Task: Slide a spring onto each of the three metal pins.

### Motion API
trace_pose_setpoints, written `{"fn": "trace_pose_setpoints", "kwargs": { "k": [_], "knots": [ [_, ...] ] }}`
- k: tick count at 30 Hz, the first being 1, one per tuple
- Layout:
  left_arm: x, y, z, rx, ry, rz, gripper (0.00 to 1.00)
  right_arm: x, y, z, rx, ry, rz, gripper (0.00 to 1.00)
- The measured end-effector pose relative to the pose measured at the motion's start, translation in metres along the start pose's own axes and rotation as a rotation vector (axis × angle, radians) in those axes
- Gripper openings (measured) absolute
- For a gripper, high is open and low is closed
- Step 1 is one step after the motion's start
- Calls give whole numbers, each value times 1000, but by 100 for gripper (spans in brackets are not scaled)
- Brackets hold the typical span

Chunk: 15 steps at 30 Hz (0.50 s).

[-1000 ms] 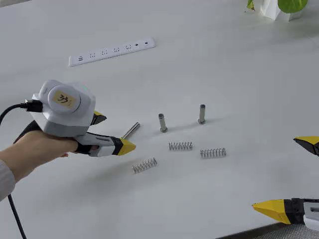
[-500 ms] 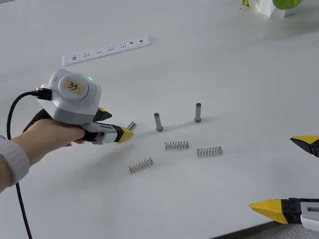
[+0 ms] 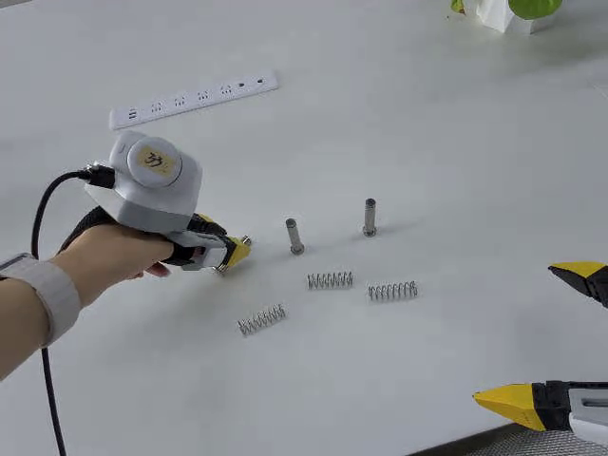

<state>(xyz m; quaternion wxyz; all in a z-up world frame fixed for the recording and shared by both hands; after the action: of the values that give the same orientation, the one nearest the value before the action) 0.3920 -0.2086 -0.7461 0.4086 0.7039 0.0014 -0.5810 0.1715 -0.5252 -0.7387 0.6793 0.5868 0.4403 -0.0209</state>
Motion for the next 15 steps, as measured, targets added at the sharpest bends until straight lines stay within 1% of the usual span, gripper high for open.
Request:
{"fn": "trace_pose_setpoints", "kwargs": {
  "k": [2,5,7,11,15],
  "knots": [
    [1,0,0,-2,0,-2,16,0,0,1,1,0,0,97],
    [5,1,0,-18,1,-8,16,0,1,1,0,-2,3,97],
    [6,1,1,-19,0,-14,15,0,2,1,0,-2,5,97],
    [10,0,1,-42,-7,-33,11,0,2,1,-2,-1,5,97],
    [12,0,0,-55,-4,-41,8,0,1,1,-3,-2,3,97]
  ]
}}
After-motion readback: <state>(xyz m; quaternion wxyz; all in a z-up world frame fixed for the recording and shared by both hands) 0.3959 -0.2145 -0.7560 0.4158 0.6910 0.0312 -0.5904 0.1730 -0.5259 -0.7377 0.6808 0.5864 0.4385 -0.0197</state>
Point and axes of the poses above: the centre of the closed fingertips' face, and the gripper's own axes: x roughly forward along the fingers, z roughly to its right, y roughly out of its top, the point moved 10 cm from there along -x, roughly backward along the fingers, and after that the axes turned 1 degree about x, right-handed, at the moved point
